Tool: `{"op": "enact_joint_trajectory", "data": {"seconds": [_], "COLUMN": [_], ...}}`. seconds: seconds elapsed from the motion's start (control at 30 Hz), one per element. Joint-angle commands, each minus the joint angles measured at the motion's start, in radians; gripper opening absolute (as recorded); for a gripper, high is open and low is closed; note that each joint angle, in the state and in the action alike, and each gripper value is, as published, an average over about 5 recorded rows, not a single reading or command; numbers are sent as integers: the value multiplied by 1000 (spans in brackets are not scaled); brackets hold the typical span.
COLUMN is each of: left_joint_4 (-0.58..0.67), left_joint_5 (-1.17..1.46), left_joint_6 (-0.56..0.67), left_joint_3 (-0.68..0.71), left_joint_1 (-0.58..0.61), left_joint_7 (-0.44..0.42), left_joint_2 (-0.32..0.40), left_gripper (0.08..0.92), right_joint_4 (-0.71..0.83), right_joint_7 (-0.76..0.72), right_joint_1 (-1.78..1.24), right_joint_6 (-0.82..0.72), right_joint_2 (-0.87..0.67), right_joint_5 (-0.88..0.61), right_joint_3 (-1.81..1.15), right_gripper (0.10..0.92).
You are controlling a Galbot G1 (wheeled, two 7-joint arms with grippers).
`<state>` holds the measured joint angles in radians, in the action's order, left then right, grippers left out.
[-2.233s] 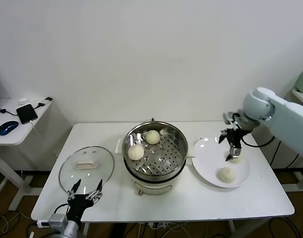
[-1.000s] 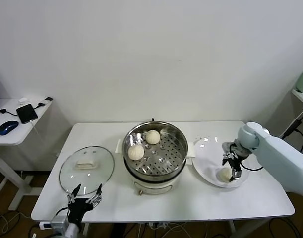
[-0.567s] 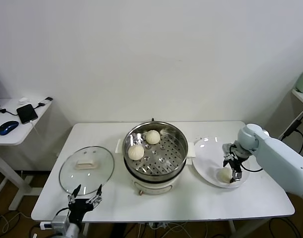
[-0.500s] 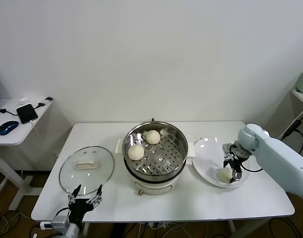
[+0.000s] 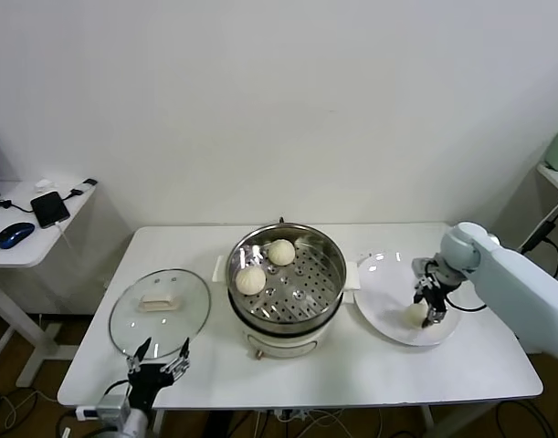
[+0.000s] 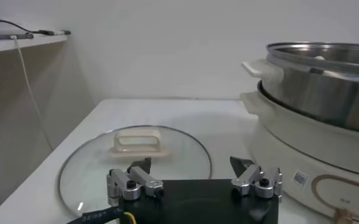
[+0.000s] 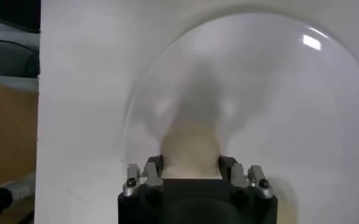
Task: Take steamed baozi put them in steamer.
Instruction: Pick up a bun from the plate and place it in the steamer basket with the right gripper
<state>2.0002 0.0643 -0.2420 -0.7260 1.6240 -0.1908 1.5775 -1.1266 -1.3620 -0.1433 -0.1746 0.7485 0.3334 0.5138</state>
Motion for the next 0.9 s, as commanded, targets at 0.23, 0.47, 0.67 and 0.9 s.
{"op": "enact_joint_trajectory", "data": {"seconds": [0.23,0.47,0.67,0.9], "left_joint_4": [-2,16,40,45], "left_joint_5": [-40,-76,-70,-65], "left_joint_6": [17,39,42,42], "left_joint_3": [-2,-18,-29,-28], "left_joint_1": [-17,-11,-12,-21], "left_joint_7": [27,53,56,57], "left_joint_2": [5,9,14,23], "left_gripper": [823,823,823,823], "right_joint_4": [-80,28,80,-55], "right_joint_7": [-37,-69,-96,18], "right_joint_1": [540,839,871,812], "right_joint_6": [-80,-81,73,510], "right_joint_2": [41,298,468,518], "right_joint_5": [-308,-525,-688,-662], "right_joint_3": [362,573,648,769], "right_gripper": [586,585,585,585]}}
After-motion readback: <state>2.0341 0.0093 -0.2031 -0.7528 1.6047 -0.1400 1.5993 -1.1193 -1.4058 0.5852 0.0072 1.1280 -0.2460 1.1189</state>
